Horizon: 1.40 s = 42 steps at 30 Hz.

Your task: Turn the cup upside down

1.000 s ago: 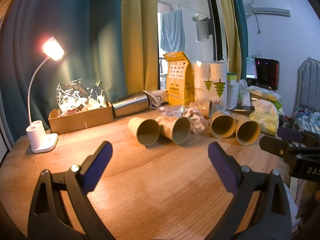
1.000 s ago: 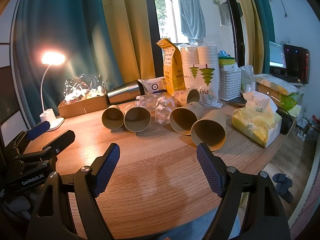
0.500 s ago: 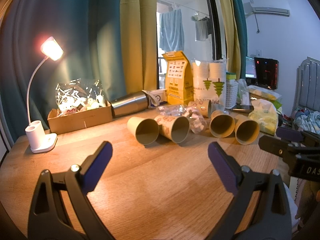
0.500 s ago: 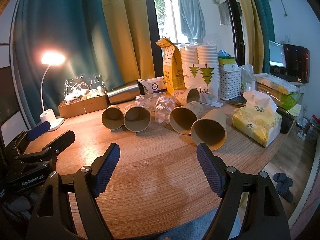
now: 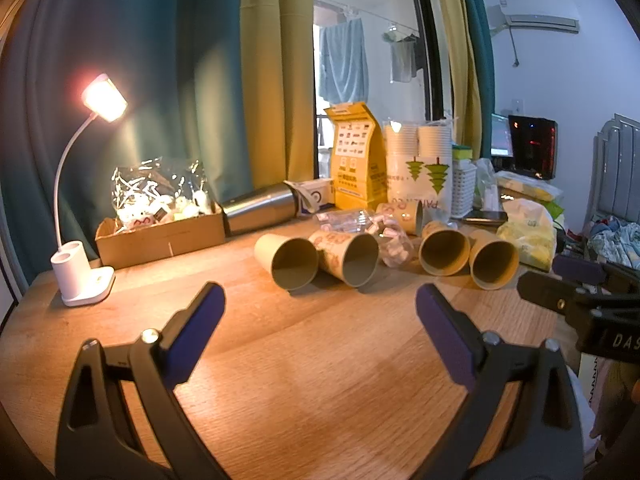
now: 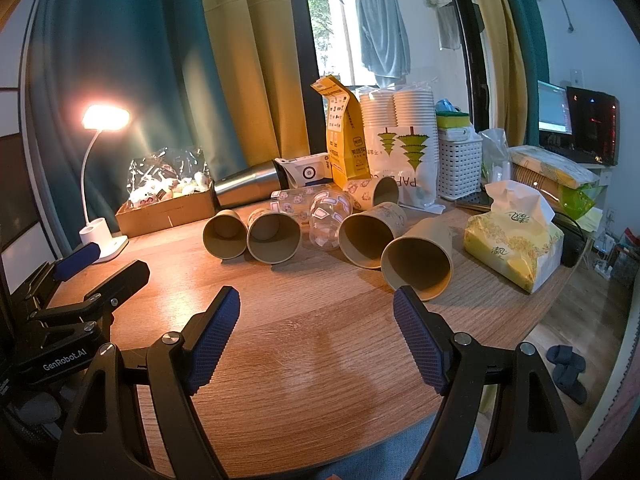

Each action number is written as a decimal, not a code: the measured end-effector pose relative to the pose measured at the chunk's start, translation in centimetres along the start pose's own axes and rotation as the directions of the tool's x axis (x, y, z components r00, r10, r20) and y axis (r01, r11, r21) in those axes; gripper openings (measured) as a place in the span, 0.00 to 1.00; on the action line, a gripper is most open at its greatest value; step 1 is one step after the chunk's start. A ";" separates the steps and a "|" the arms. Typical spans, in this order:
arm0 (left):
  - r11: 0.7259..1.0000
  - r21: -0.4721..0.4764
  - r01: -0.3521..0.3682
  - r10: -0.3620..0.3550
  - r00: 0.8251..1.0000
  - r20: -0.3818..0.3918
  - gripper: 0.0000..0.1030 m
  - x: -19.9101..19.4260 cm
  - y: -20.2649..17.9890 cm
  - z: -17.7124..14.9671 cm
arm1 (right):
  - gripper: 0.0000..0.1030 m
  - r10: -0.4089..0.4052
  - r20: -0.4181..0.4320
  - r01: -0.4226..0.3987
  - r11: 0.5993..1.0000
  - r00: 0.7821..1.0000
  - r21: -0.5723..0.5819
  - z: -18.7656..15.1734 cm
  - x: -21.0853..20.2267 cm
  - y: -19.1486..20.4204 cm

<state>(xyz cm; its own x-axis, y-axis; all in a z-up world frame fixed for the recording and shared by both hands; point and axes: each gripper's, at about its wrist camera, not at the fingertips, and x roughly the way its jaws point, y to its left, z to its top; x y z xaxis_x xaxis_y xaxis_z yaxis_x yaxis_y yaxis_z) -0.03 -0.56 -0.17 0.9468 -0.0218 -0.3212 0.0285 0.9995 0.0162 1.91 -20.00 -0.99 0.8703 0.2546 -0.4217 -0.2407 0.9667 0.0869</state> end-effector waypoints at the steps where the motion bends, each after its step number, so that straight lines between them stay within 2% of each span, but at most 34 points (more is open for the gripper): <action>1: 1.000 0.000 0.000 0.000 1.000 0.000 0.95 0.0 0.0 0.0 | 0.80 0.000 0.000 0.000 1.000 1.000 0.000 0.0 0.0 0.0; 42: 1.000 0.003 0.001 -0.001 1.000 -0.003 0.95 0.0 0.2 -0.1 | 0.79 0.000 -0.003 0.000 1.000 1.000 0.003 0.0 0.1 -0.1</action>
<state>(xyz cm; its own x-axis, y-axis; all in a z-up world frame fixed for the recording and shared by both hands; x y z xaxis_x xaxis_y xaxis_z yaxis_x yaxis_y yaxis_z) -0.08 -0.35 -0.25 0.9458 -0.0223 -0.3239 0.0299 0.9994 0.0187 2.00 -20.09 -1.08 0.8690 0.2549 -0.4242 -0.2397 0.9667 0.0899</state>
